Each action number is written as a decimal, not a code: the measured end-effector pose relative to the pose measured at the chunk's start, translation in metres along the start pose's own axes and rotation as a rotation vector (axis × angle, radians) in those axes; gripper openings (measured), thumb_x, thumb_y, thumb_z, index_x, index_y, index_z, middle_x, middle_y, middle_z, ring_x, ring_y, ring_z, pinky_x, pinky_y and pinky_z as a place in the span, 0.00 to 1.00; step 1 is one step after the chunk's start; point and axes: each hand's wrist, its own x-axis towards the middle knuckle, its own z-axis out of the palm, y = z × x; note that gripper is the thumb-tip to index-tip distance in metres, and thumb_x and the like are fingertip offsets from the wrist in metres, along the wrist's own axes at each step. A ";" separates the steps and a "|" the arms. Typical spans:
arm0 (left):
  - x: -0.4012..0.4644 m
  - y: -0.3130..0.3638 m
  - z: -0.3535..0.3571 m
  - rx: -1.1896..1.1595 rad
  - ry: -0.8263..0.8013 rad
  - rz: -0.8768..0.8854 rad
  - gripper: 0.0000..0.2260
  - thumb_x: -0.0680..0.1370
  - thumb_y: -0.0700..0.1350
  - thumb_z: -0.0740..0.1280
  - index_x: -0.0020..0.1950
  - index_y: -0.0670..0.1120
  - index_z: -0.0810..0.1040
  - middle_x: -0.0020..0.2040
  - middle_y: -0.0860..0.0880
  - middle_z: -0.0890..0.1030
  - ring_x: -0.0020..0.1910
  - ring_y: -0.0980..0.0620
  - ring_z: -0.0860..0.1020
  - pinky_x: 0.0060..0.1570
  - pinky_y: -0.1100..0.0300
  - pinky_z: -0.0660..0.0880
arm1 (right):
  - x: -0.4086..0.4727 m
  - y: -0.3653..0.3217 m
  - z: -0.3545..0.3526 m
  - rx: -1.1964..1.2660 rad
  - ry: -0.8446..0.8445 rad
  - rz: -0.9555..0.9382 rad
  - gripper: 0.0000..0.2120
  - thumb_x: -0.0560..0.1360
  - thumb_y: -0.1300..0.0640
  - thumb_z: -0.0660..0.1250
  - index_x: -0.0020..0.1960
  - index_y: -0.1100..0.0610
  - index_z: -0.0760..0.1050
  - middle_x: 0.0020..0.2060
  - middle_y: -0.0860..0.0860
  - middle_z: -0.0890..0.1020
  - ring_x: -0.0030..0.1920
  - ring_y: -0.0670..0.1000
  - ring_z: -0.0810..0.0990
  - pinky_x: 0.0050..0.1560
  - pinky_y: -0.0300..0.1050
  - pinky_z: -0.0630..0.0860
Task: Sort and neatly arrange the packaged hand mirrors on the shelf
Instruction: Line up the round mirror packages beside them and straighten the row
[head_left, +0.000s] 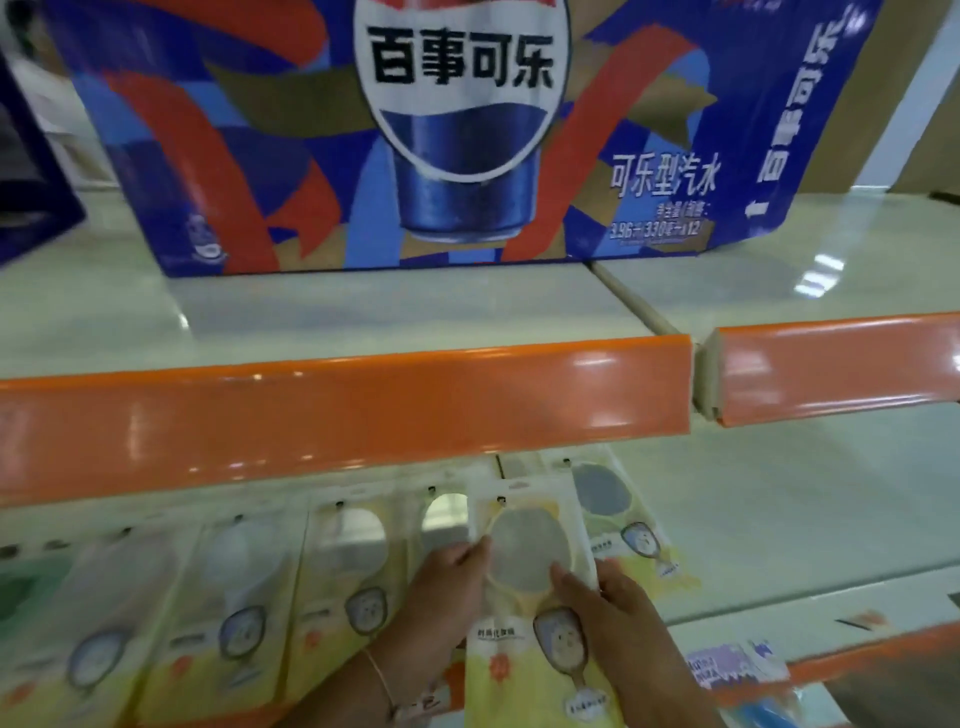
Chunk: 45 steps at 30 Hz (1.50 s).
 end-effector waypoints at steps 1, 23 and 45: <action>-0.005 -0.005 -0.012 -0.011 0.033 -0.016 0.14 0.80 0.55 0.61 0.41 0.49 0.78 0.42 0.48 0.81 0.41 0.50 0.79 0.42 0.58 0.74 | -0.004 0.002 0.012 -0.047 -0.024 -0.006 0.06 0.76 0.55 0.69 0.47 0.56 0.83 0.39 0.59 0.84 0.38 0.50 0.82 0.39 0.41 0.75; -0.064 -0.101 -0.195 0.071 0.190 -0.045 0.15 0.79 0.53 0.64 0.34 0.49 0.76 0.27 0.53 0.74 0.29 0.59 0.74 0.29 0.66 0.66 | -0.052 0.041 0.192 -0.408 -0.195 -0.079 0.18 0.70 0.65 0.74 0.58 0.54 0.77 0.43 0.54 0.84 0.32 0.42 0.83 0.31 0.30 0.74; -0.024 -0.064 -0.186 -0.257 -0.013 -0.073 0.03 0.77 0.45 0.69 0.49 0.48 0.82 0.44 0.48 0.86 0.43 0.50 0.84 0.46 0.58 0.80 | -0.013 0.017 0.182 -0.140 -0.081 -0.018 0.24 0.72 0.58 0.73 0.66 0.52 0.71 0.37 0.48 0.87 0.39 0.45 0.85 0.37 0.36 0.76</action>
